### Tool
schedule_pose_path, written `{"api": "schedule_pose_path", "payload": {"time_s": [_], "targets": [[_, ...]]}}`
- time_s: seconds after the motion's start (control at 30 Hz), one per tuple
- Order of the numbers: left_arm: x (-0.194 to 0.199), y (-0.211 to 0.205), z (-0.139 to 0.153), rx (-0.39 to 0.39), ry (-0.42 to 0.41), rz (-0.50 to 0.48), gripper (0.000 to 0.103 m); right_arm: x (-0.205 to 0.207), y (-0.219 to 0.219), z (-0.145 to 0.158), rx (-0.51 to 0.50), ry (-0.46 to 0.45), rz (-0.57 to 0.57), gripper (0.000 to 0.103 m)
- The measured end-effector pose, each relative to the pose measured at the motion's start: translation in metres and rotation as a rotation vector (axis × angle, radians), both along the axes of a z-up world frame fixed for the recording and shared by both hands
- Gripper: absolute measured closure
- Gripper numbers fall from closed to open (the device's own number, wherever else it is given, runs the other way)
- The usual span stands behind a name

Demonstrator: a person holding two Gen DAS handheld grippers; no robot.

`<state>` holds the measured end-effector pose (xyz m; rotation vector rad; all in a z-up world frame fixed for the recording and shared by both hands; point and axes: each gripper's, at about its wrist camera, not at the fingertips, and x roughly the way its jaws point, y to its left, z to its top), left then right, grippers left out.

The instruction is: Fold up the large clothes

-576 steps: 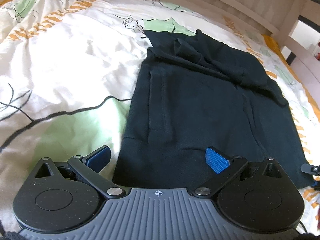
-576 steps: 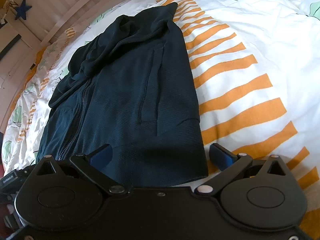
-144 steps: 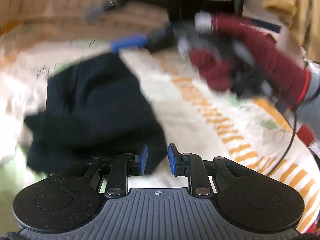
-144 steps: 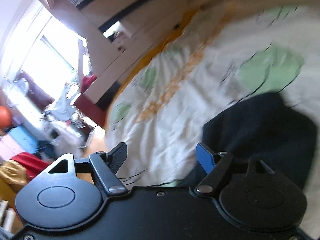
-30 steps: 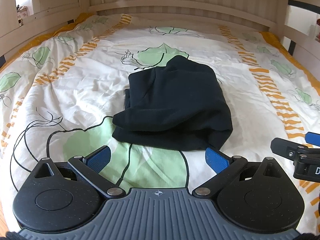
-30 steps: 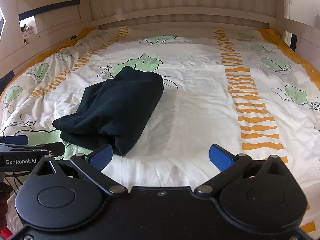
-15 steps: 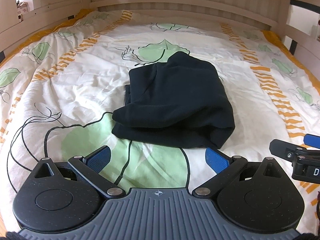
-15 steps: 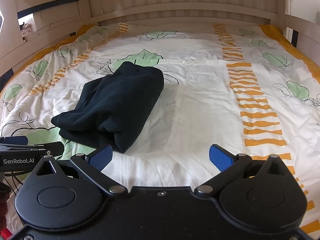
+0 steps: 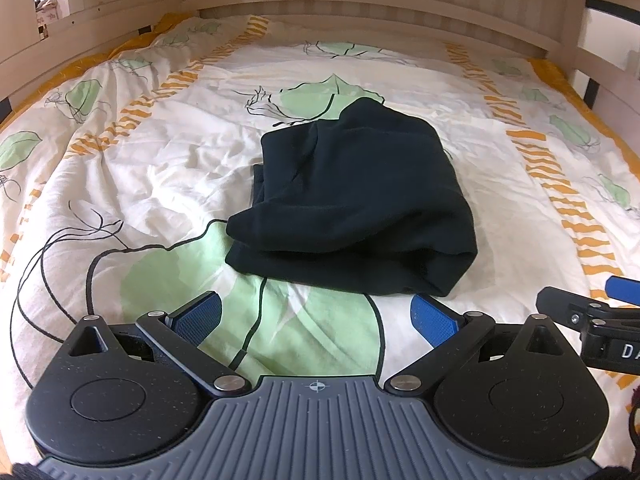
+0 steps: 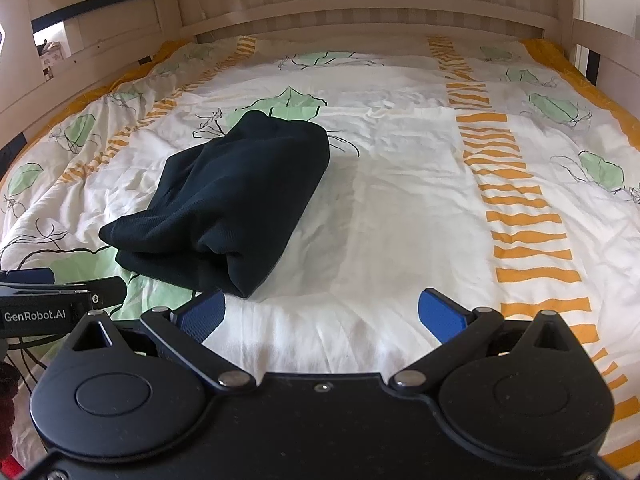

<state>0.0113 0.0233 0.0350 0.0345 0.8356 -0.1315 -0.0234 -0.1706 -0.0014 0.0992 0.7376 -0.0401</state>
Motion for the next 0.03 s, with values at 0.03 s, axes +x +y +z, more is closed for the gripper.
{"api": "schedule_pose_path", "payload": {"time_s": [0.03], "targets": [[0.0002, 0.0003, 0.0, -0.001, 0.0, 0.001, 0.001, 0.0005, 0.0003, -0.0005, 0.0, 0.002, 0.0, 0.0]]}}
